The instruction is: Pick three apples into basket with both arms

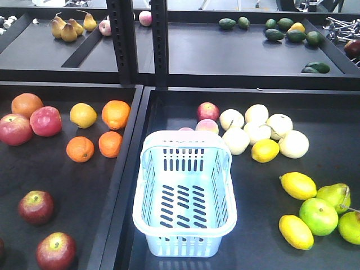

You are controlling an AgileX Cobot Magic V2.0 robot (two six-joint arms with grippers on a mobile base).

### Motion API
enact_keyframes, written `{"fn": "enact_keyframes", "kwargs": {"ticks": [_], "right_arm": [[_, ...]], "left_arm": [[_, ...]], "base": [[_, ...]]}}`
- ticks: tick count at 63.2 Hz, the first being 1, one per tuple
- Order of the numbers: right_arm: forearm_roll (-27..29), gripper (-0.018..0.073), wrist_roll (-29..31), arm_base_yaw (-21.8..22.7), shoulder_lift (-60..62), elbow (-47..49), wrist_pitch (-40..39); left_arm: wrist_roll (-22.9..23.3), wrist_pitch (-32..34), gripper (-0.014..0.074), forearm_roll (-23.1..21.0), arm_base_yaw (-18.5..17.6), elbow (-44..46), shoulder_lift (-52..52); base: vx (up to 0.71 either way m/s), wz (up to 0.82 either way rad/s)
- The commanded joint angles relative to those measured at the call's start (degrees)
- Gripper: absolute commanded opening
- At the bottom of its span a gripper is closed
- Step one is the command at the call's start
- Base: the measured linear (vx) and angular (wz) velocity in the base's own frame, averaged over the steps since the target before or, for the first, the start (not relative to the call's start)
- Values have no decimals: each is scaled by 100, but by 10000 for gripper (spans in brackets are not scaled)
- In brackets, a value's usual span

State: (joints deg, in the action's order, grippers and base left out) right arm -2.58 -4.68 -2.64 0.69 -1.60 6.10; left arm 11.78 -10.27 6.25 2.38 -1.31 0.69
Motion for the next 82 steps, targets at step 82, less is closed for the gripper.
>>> {"fn": "enact_keyframes", "kwargs": {"ticks": [82], "right_arm": [[-61, -4, 30, 38, 74, -80, -387]], "left_arm": [[640, 452, -6, -916, 0, -48, 91]], "base": [[0, 0]]}}
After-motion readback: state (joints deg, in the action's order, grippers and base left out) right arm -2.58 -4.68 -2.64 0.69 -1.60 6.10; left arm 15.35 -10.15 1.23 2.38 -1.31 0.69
